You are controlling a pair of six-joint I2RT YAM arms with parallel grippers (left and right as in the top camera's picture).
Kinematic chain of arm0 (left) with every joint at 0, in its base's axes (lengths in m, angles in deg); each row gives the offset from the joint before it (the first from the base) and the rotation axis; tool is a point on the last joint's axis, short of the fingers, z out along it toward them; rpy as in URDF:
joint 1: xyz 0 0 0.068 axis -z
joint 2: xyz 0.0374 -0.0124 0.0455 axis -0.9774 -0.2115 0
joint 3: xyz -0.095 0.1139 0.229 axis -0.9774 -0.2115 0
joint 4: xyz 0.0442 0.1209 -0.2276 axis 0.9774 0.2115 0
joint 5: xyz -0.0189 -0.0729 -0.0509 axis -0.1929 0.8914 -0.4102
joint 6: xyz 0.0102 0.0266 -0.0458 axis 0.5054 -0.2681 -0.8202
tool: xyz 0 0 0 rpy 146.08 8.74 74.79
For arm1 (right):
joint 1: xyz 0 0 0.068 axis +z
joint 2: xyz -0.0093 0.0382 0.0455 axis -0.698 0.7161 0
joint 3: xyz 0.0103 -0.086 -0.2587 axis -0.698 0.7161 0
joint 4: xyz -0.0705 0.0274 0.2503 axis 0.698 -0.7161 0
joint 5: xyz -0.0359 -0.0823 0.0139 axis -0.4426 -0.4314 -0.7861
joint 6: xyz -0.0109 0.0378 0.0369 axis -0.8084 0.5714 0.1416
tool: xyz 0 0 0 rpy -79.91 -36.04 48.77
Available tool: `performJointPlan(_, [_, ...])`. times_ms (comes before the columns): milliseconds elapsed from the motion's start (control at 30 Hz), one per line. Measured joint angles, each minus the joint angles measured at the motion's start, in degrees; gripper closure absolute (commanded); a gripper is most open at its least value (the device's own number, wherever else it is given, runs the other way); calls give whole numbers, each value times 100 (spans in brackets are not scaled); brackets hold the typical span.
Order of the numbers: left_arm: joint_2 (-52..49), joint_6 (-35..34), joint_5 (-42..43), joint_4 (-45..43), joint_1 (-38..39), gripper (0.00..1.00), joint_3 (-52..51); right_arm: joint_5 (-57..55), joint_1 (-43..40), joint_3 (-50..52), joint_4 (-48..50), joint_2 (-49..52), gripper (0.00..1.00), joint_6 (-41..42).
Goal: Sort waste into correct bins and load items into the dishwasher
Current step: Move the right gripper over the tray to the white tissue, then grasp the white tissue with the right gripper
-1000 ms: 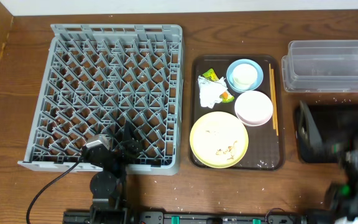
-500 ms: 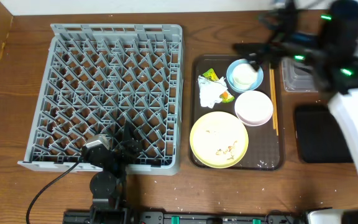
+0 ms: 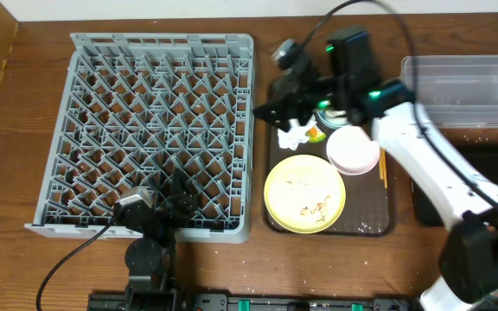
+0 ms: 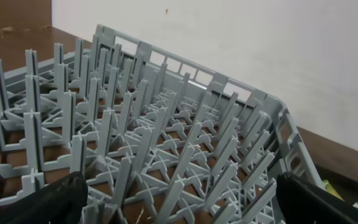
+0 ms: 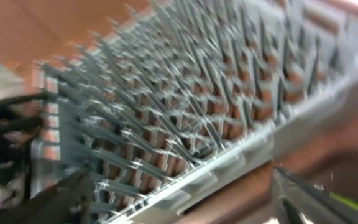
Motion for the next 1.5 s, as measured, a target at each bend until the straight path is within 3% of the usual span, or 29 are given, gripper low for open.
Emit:
performJointPlan(233, [0, 0, 0, -2, 0, 2, 0, -2627, 612, -7, -424, 540, 32, 1294])
performJointPlan(567, [0, 0, 0, 0, 0, 2, 0, -4454, 737, -11, -866, 686, 32, 2096])
performJointPlan(1267, [0, 0, 0, 0, 0, 2, 0, -4789, 737, -35, -754, 1493, 34, 2535])
performJointPlan(1500, [0, 0, 0, -2, 0, 2, 0, -4841, 737, -39, -734, 1735, 47, 2612])
